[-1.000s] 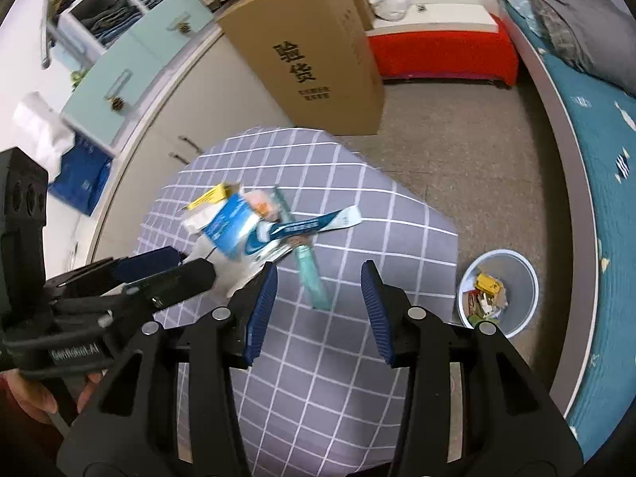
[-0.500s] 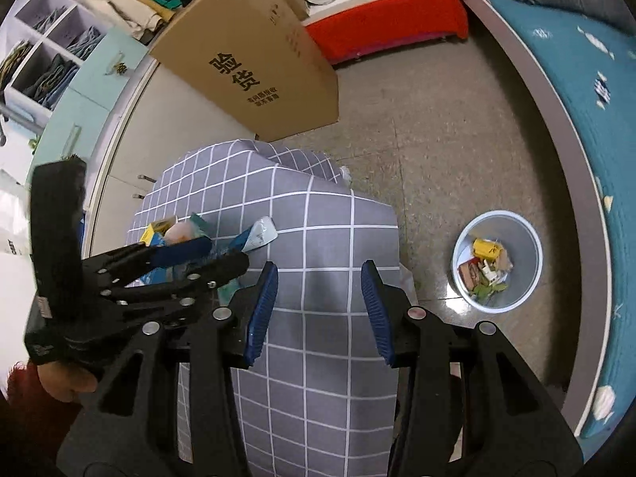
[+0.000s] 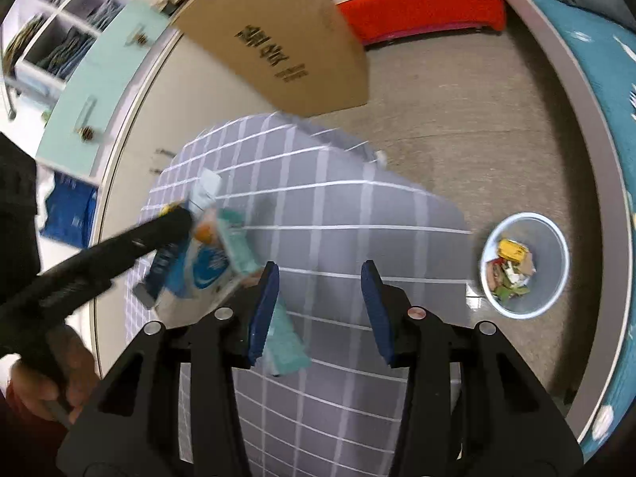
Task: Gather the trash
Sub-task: 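Grasp the teal toothbrush with the right gripper while the left grasps the blue toothpaste tube, then carry the toothbrush and toothpaste tube over the blue bin and open both grippers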
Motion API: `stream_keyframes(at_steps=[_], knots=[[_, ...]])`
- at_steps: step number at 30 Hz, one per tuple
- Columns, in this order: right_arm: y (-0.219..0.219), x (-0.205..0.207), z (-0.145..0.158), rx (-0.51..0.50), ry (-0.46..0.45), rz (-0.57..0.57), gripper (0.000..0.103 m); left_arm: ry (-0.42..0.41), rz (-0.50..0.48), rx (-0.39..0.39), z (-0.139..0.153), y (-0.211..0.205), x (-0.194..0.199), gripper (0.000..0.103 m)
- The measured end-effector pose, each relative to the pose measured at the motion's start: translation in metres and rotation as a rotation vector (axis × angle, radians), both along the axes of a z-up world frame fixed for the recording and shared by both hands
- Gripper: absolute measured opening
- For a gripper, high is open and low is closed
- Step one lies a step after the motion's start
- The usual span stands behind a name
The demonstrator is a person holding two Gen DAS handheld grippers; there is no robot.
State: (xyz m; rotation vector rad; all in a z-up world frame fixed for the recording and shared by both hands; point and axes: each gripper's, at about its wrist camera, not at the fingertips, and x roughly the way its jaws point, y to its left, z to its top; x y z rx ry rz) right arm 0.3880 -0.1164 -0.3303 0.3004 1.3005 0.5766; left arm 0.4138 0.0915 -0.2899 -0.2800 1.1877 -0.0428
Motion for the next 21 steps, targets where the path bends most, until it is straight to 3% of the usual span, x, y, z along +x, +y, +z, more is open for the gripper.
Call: stream_keyframes(at_steps=[7,10,12,14,21], knots=[[0.052,-0.006,-0.015,0.002,0.018,0.121,0.043,0.012,0.094,0.052,0.003,0.027,-0.026,0.011],[0.066,-0.012,-0.025,-0.034,0.020,0.159,0.040,0.021,0.101,0.065,0.001,0.035,-0.035,0.011],[0.071,-0.017,-0.023,-0.077,-0.028,0.186,0.032,0.023,0.102,0.065,0.002,0.036,-0.041,0.011],[0.074,-0.019,-0.024,-0.084,-0.033,0.216,0.022,0.020,0.100,0.068,0.003,0.033,-0.044,0.011],[0.055,-0.026,-0.010,-0.057,-0.051,0.214,0.021,0.002,0.085,0.075,0.011,0.018,-0.049,0.011]])
